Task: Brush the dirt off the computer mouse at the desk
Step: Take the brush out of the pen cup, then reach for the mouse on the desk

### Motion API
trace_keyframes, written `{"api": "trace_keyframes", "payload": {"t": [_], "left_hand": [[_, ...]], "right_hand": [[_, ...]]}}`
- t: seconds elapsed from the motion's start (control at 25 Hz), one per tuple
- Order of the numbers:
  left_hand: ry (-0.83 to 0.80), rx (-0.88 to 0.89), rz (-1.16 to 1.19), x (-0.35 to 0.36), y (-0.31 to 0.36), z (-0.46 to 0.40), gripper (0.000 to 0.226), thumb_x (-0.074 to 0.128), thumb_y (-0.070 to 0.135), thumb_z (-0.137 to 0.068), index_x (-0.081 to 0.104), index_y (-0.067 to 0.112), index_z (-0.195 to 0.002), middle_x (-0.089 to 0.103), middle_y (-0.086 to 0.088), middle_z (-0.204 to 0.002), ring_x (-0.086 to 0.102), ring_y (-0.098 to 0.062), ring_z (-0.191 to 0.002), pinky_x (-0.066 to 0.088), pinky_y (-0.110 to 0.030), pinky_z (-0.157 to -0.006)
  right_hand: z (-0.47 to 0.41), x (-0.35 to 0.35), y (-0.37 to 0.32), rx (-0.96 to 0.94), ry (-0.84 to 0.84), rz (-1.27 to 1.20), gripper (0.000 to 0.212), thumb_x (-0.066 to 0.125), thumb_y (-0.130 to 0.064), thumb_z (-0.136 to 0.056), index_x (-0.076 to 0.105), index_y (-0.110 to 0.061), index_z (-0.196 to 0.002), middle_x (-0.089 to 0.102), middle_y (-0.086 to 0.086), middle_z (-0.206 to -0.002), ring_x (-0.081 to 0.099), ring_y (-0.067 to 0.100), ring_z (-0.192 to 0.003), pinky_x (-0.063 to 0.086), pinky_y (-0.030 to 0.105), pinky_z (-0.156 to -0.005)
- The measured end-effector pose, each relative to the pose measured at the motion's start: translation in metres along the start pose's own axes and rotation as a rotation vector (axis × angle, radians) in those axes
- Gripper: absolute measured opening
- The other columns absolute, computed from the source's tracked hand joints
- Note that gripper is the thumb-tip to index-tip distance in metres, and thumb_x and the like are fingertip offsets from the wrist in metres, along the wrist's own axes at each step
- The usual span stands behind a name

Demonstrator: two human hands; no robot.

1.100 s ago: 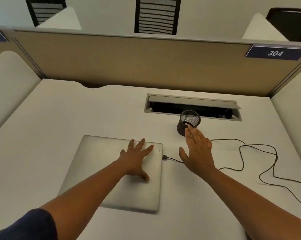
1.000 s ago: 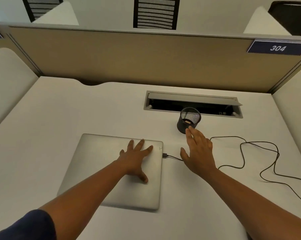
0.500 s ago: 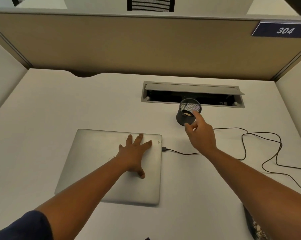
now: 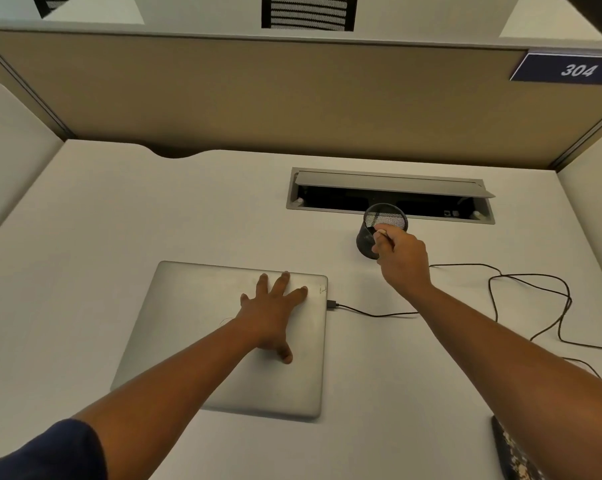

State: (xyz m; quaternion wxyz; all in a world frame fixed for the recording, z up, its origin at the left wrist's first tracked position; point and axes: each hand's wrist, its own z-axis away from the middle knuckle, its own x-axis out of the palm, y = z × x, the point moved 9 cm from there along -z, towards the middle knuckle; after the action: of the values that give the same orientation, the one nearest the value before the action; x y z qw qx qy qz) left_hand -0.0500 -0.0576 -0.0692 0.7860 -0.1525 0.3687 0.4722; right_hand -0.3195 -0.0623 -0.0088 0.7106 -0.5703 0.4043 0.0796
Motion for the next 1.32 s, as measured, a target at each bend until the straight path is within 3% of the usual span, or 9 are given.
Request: {"api": "trace_keyframes", "payload": {"t": [0.16, 0.24, 0.36, 0.44, 0.68, 0.84, 1.0, 1.16, 1.32], "left_hand": [[-0.002, -0.002, -0.002, 0.0, 0.001, 0.001, 0.136, 0.097, 0.046, -0.067, 0.004, 0.039, -0.167, -0.022, 0.001, -0.174, -0.02, -0.042, -0.159, 0.016, -0.073, -0.123], [-0.002, -0.004, 0.0, -0.001, 0.001, 0.002, 0.137, 0.098, 0.046, -0.067, 0.004, 0.04, -0.166, -0.022, 0.002, -0.174, -0.019, -0.042, -0.159, 0.016, -0.073, -0.123], [0.006, -0.003, 0.007, -0.001, 0.002, 0.005, 0.138, 0.097, 0.046, -0.067, 0.002, 0.041, -0.167, -0.024, 0.003, -0.174, -0.02, -0.04, -0.16, 0.018, -0.072, -0.123], [0.013, -0.009, 0.008, 0.0, 0.002, 0.01, 0.138, 0.096, 0.046, -0.07, -0.002, 0.041, -0.167, -0.024, 0.004, -0.174, -0.02, -0.038, -0.16, 0.023, -0.069, -0.124], [0.073, 0.033, -0.043, 0.011, 0.015, 0.03, 0.109, 0.084, 0.037, -0.084, 0.013, 0.037, -0.166, -0.011, 0.002, -0.176, -0.003, -0.033, -0.162, 0.045, -0.054, -0.115], [0.124, 0.106, -0.091, 0.007, 0.026, 0.048, 0.093, 0.073, 0.039, -0.092, 0.017, 0.032, -0.166, -0.007, 0.0, -0.177, 0.001, -0.032, -0.163, 0.037, -0.049, -0.122], [0.246, 0.244, -0.108, -0.015, 0.043, 0.073, 0.077, 0.063, 0.043, -0.1, 0.025, 0.026, -0.166, 0.008, -0.002, -0.177, 0.013, -0.027, -0.162, 0.03, -0.043, -0.126], [0.348, 0.4, 0.003, -0.029, 0.067, 0.096, 0.064, 0.062, 0.033, -0.104, 0.038, 0.023, -0.162, 0.027, 0.004, -0.172, 0.028, -0.018, -0.157, 0.029, -0.033, -0.125], [0.397, 0.503, 0.091, -0.025, 0.103, 0.108, 0.053, 0.064, 0.025, -0.103, 0.05, 0.023, -0.154, 0.041, 0.007, -0.165, 0.042, -0.017, -0.149, 0.034, -0.031, -0.12]], "right_hand": [[0.007, -0.018, 0.002, -0.008, 0.076, -0.046, 0.034, 0.052, -0.026, -0.107, 0.066, -0.011, -0.134, 0.076, 0.015, -0.118, 0.073, 0.034, -0.1, 0.062, 0.048, -0.09], [0.012, -0.025, 0.003, 0.006, 0.103, -0.113, 0.034, 0.053, -0.025, -0.107, 0.066, -0.01, -0.135, 0.076, 0.014, -0.119, 0.073, 0.032, -0.1, 0.063, 0.044, -0.088], [0.024, -0.043, -0.003, 0.002, 0.131, -0.204, 0.033, 0.054, -0.023, -0.106, 0.067, -0.009, -0.133, 0.074, 0.012, -0.122, 0.073, 0.026, -0.093, 0.058, 0.016, -0.075], [0.036, -0.057, -0.011, -0.014, 0.143, -0.277, 0.031, 0.056, -0.022, -0.106, 0.067, -0.009, -0.132, 0.074, 0.009, -0.119, 0.072, 0.023, -0.091, 0.051, 0.007, -0.068], [0.084, -0.088, -0.017, 0.003, 0.154, -0.399, 0.024, 0.066, -0.025, -0.1, 0.069, -0.016, -0.123, 0.074, 0.006, -0.1, 0.067, 0.02, -0.088, 0.052, 0.021, -0.07], [0.122, -0.093, -0.011, 0.06, 0.16, -0.456, 0.024, 0.07, -0.023, -0.098, 0.07, -0.016, -0.121, 0.073, 0.008, -0.096, 0.063, 0.026, -0.085, 0.053, 0.019, -0.065], [0.165, -0.101, -0.013, 0.106, 0.215, -0.489, 0.02, 0.074, -0.024, -0.095, 0.073, -0.02, -0.115, 0.074, 0.008, -0.094, 0.059, 0.035, -0.079, 0.053, 0.037, -0.069], [0.21, -0.114, -0.016, 0.169, 0.296, -0.551, 0.01, 0.076, -0.022, -0.093, 0.075, -0.019, -0.103, 0.069, 0.008, -0.083, 0.051, 0.019, -0.073, 0.043, 0.034, -0.064], [0.259, -0.125, -0.001, 0.254, 0.373, -0.6, 0.006, 0.073, -0.019, -0.095, 0.076, -0.014, -0.093, 0.073, 0.017, -0.084, 0.063, 0.016, -0.076, 0.046, 0.024, -0.065]]}}
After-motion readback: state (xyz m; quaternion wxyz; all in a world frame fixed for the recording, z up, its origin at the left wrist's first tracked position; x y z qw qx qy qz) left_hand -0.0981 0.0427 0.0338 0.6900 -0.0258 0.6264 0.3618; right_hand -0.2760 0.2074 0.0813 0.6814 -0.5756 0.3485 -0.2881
